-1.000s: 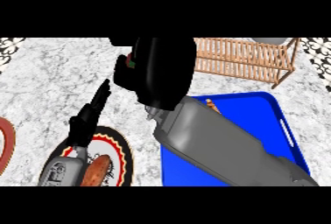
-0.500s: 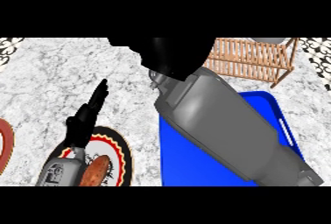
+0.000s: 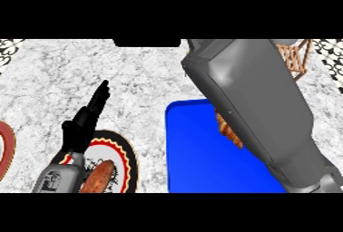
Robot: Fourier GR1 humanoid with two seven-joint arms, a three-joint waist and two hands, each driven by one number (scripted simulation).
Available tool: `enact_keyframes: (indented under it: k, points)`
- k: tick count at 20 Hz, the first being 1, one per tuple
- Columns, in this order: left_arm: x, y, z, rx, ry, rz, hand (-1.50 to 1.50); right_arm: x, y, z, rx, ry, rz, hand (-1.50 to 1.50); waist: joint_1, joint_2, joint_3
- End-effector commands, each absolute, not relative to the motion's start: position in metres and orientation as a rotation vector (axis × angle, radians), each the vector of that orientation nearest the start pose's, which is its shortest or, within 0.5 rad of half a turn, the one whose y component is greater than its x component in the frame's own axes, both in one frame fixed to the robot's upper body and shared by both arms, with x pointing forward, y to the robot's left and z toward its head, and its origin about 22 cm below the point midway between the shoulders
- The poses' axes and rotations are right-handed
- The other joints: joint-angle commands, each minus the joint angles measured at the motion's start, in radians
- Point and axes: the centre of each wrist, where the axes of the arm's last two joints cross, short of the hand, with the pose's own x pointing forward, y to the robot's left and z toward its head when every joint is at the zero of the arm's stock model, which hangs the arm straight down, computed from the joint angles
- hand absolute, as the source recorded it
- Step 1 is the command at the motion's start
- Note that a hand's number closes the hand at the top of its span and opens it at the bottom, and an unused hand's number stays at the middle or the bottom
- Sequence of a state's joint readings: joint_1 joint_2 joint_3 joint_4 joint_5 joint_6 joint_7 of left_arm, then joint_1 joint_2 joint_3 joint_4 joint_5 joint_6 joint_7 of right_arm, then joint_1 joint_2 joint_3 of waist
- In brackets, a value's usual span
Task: Pick the tomato from the tray and place it in the tiered shelf
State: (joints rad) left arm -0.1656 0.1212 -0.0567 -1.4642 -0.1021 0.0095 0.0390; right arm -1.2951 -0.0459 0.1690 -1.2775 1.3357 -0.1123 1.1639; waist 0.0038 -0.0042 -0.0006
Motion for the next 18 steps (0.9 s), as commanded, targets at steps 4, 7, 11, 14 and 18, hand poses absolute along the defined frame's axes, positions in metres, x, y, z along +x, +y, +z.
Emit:
enact_keyframes:
  k: [4, 7, 11, 14, 18]
  points:
    - [0.288, 0.226, 0.017, 0.111, -1.551, -0.259, 0.00, 0.351, -0.033, 0.347, -1.508, -1.491, 0.091, 1.50, -0.002, 0.002, 0.000]
    - [0.280, 0.210, 0.024, 0.098, -1.573, -0.253, 0.00, 0.366, -0.046, 0.341, -1.588, -1.462, 0.113, 1.50, 0.004, 0.002, 0.000]
    - [0.286, 0.222, 0.020, 0.119, -1.577, -0.269, 0.00, 0.386, -0.067, 0.315, -1.593, -1.453, 0.116, 1.50, 0.002, 0.005, 0.000]
    - [0.284, 0.210, 0.012, 0.100, -1.576, -0.274, 0.00, 0.401, -0.068, 0.312, -1.667, -1.435, 0.131, 1.50, 0.007, 0.007, 0.000]
    - [0.286, 0.223, 0.024, 0.093, -1.593, -0.293, 0.00, 0.422, -0.085, 0.298, -1.703, -1.503, 0.243, 1.50, 0.015, 0.009, 0.000]
